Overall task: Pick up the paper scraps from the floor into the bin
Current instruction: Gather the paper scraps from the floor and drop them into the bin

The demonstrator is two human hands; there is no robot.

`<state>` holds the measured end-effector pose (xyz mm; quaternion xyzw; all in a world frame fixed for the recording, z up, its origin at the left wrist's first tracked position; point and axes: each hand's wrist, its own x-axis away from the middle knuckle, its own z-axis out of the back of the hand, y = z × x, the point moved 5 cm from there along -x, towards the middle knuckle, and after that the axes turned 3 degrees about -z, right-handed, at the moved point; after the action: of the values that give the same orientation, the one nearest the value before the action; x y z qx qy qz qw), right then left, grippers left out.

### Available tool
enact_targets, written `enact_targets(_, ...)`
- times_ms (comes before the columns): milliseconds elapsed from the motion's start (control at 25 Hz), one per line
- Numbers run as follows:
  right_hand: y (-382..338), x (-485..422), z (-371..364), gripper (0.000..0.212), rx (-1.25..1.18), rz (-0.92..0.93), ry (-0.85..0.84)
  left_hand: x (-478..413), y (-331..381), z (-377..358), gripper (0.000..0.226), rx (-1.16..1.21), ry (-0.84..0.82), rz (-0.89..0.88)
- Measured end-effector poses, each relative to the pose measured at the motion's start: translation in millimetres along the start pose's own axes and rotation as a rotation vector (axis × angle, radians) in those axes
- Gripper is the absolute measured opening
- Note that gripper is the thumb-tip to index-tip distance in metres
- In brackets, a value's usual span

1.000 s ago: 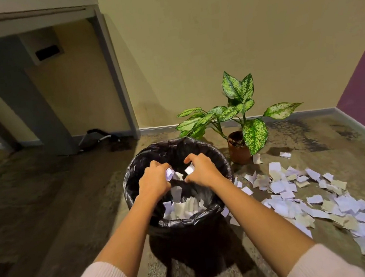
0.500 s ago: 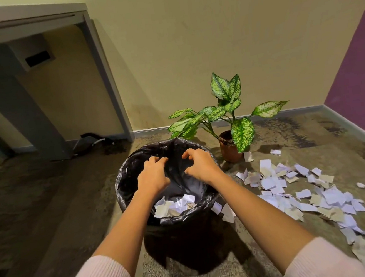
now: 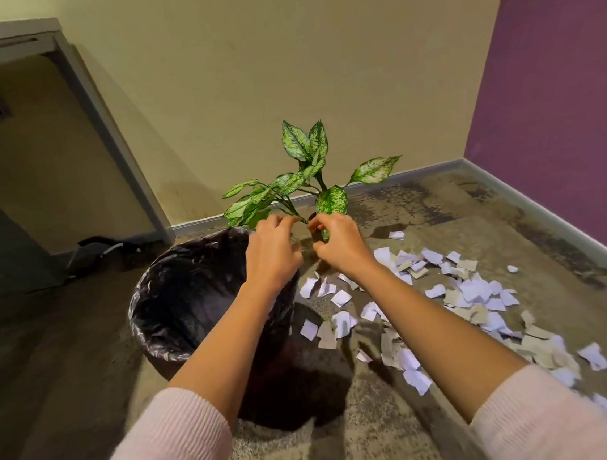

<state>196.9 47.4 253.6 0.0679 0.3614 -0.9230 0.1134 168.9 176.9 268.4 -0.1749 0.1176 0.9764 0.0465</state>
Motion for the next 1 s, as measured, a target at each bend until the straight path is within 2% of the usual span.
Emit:
enact_targets(240, 90, 35, 39, 0.033, 0.135, -0.128, 0.006, 14, 80, -55, 0.045, 0.038, -0.027, -0.134)
enact_targets(560, 219, 116, 35, 0.045, 0.217, -0.404, -0.136, 76, 136, -177, 0.057, 0.020, -0.424, -0.227)
enact_targets(760, 271, 157, 6, 0.050, 0.230, -0.514, -0.269, 115, 133, -232, 0.074, -0.029, -0.647, -0.145)
enact_targets(1000, 313, 188, -42, 0.086, 0.305, -0.627, -0.457, 141, 98, -270, 0.106, -0.012, -0.769, 0.049)
